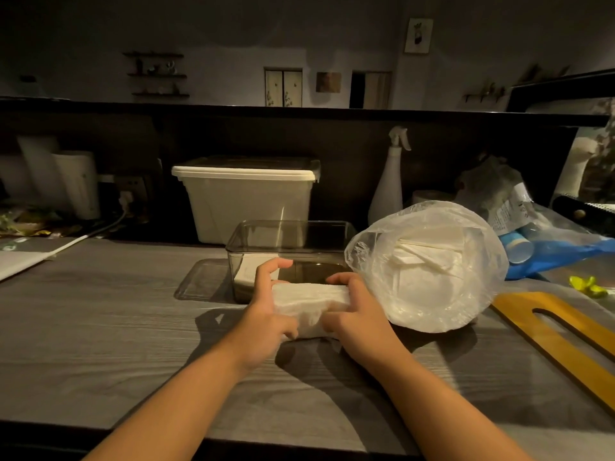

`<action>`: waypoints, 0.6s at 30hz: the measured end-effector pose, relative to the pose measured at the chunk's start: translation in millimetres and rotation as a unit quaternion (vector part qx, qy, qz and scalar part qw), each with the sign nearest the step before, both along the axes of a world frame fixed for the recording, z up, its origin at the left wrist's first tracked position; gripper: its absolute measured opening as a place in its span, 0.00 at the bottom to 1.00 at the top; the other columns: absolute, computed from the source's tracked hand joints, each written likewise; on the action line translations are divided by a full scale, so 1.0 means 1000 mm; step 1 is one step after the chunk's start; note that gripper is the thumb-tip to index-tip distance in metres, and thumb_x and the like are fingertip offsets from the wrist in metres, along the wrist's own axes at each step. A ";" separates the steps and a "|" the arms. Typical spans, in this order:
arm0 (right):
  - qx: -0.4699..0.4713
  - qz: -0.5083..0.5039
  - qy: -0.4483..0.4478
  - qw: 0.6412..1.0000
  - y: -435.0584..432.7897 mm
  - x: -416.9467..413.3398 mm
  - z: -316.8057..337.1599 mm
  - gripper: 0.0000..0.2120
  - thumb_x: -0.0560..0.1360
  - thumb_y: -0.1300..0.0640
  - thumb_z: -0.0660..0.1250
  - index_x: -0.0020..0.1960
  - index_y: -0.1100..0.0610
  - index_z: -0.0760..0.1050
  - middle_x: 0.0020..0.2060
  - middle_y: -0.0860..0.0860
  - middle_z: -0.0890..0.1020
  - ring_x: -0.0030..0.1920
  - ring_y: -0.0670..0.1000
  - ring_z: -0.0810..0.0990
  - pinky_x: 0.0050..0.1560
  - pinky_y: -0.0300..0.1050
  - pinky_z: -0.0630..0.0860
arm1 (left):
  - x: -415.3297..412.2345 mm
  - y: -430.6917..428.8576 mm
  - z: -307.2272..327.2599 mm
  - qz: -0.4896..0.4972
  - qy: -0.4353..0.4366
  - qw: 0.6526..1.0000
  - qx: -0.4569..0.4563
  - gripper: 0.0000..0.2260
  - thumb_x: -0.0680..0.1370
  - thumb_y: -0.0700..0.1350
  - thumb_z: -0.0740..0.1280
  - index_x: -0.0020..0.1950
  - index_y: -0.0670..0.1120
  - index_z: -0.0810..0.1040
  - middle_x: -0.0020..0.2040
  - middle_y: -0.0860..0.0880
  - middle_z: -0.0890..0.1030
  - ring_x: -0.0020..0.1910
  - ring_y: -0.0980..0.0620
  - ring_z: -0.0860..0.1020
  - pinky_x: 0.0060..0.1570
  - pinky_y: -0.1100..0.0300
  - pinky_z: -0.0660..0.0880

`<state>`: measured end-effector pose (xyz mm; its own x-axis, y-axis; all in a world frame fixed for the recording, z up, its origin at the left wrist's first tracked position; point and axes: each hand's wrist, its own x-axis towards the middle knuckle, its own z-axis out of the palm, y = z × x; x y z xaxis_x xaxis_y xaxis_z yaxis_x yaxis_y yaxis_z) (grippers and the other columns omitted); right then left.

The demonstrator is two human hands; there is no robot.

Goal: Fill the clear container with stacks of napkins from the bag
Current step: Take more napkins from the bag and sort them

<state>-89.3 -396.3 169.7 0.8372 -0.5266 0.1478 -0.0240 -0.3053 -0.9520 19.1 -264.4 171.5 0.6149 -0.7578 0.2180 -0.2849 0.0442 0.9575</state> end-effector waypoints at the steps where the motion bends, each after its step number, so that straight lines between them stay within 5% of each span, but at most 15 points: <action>1: -0.005 0.010 0.006 1.000 0.000 -0.001 0.000 0.26 0.71 0.66 0.68 0.63 0.45 0.67 0.56 0.48 0.73 0.55 0.50 0.76 0.45 0.40 0.75 | -0.001 0.000 0.001 -0.001 -0.002 1.000 0.003 0.40 0.70 0.22 0.62 0.70 0.58 0.59 0.59 0.43 0.69 0.54 0.46 0.74 0.42 0.68 0.77; 6: -0.024 -0.012 0.014 1.000 -0.002 0.001 -0.002 0.24 0.70 0.65 0.67 0.59 0.42 0.68 0.53 0.47 0.74 0.52 0.52 0.78 0.42 0.40 0.75 | 0.005 0.001 -0.002 0.049 -0.014 0.999 -0.003 0.38 0.72 0.24 0.63 0.63 0.65 0.61 0.59 0.41 0.73 0.49 0.45 0.78 0.38 0.64 0.77; 12: -0.057 -0.054 0.023 0.997 -0.007 -0.007 -0.004 0.22 0.70 0.64 0.71 0.55 0.42 0.71 0.50 0.43 0.81 0.51 0.45 0.81 0.52 0.45 0.81 | 0.004 0.010 -0.002 0.061 -0.045 0.997 0.017 0.36 0.72 0.26 0.69 0.65 0.62 0.63 0.55 0.45 0.77 0.43 0.51 0.81 0.37 0.64 0.77; 18: -0.085 -0.062 0.048 0.993 -0.002 -0.010 0.000 0.14 0.73 0.60 0.69 0.50 0.41 0.72 0.49 0.41 0.80 0.52 0.44 0.79 0.57 0.50 0.80 | 0.008 0.019 -0.002 0.075 -0.023 0.996 0.035 0.29 0.74 0.28 0.70 0.62 0.58 0.67 0.54 0.50 0.82 0.52 0.49 0.82 0.45 0.57 0.82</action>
